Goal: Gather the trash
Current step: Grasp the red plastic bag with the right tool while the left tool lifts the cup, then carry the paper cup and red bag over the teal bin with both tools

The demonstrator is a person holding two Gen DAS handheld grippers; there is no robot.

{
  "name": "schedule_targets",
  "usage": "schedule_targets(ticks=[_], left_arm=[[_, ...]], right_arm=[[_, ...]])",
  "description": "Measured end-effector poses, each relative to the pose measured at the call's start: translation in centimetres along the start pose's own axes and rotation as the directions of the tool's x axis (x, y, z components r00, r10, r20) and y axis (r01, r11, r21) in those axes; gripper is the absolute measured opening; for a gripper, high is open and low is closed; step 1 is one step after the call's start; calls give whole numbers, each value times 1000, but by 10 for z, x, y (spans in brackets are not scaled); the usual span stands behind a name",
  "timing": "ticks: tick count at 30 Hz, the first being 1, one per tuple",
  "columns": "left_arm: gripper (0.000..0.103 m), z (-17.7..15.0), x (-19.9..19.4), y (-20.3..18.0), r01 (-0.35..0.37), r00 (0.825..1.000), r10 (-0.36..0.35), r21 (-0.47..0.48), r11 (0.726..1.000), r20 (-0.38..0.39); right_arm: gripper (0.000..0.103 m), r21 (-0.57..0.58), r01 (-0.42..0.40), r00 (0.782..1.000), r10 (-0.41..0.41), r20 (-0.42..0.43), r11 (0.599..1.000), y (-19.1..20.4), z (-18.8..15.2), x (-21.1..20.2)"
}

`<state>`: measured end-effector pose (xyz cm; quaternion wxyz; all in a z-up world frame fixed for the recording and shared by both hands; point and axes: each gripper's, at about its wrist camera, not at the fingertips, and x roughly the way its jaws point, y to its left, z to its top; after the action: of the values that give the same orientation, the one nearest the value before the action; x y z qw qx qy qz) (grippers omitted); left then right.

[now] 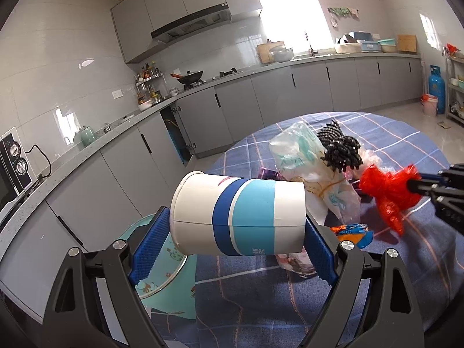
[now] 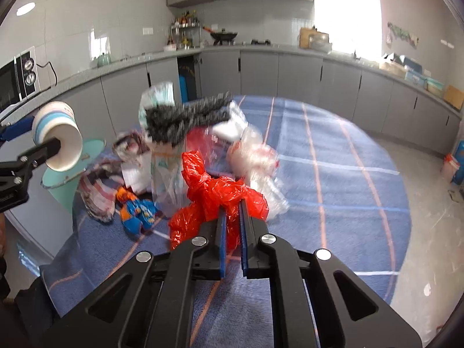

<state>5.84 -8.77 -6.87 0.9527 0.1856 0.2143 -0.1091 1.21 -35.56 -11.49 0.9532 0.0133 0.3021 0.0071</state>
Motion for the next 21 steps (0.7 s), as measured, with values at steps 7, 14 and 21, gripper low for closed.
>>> schedule_targets(ticks=[7,14,21], left_arm=[[85,3,-6,5,-22,1000,23,-20,1000,18],[85,6,-7,23,-65,997,67,-61,996,24],[85,9,-6,44,-105,994,107,-88,991,23]], right_arm=[[8,17,16,995,-18,98,1000,-5,18,-32],[8,3,-6,989,6,146,1000,3,40,-36],[8,0,-35,983,34,180,999,17,59,-27]])
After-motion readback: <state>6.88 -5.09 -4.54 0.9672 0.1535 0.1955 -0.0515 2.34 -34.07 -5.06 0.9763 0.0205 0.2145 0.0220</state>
